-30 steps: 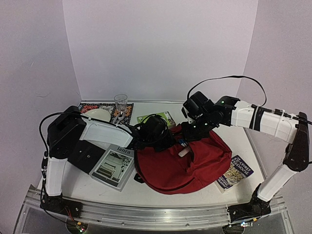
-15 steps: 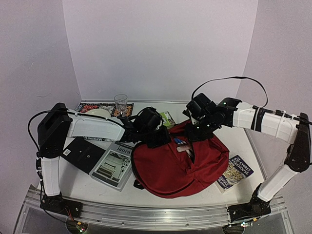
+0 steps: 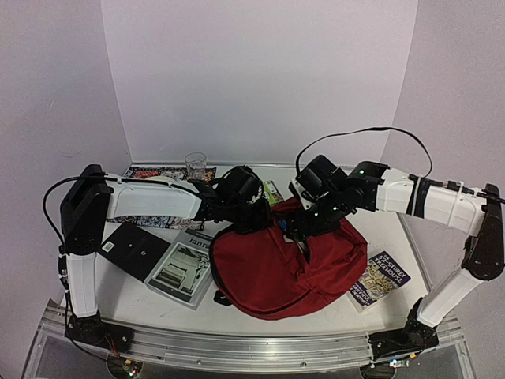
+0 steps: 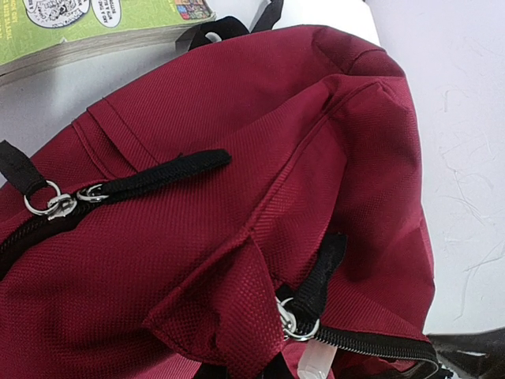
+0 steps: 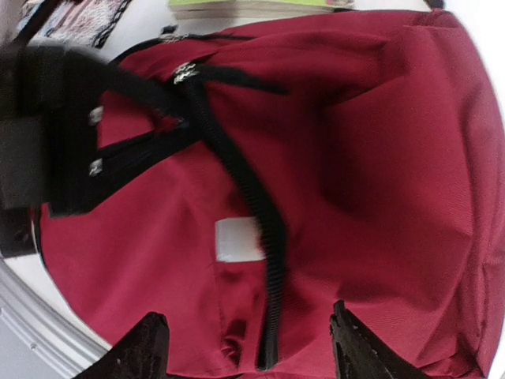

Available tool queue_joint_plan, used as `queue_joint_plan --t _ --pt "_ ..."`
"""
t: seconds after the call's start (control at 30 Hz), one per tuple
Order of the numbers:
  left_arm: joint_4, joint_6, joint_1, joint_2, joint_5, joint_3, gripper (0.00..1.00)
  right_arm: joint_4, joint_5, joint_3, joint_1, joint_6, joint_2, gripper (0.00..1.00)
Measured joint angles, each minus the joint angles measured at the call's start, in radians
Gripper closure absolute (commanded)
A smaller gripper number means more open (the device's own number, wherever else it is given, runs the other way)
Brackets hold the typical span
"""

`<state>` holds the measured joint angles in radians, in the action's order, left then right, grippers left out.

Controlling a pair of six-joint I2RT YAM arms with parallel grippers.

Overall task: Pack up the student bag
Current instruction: Adjust the pen in the lower front pocket of the bag.

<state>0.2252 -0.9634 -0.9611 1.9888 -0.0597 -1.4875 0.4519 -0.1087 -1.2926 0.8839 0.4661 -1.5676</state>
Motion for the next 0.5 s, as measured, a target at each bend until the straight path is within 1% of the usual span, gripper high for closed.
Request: queue_joint_plan --t 0.1,0.2,0.33,0.5 --pt "0.012 0.0 0.0 0.0 -0.002 -0.012 1.0 0.0 0.01 0.0 0.027 -0.005 0.001 0.15" --pt "0.016 0.0 0.0 0.0 -0.002 -0.016 1.0 0.0 -0.006 0.0 0.038 0.0 0.001 0.1" --pt "0.02 0.0 0.0 0.0 -0.002 -0.017 1.0 0.005 -0.068 -0.002 0.037 0.031 -0.017 0.08" --pt "0.019 -0.001 0.0 0.0 -0.002 -0.017 1.0 0.01 -0.135 -0.028 0.035 0.059 -0.077 0.04"
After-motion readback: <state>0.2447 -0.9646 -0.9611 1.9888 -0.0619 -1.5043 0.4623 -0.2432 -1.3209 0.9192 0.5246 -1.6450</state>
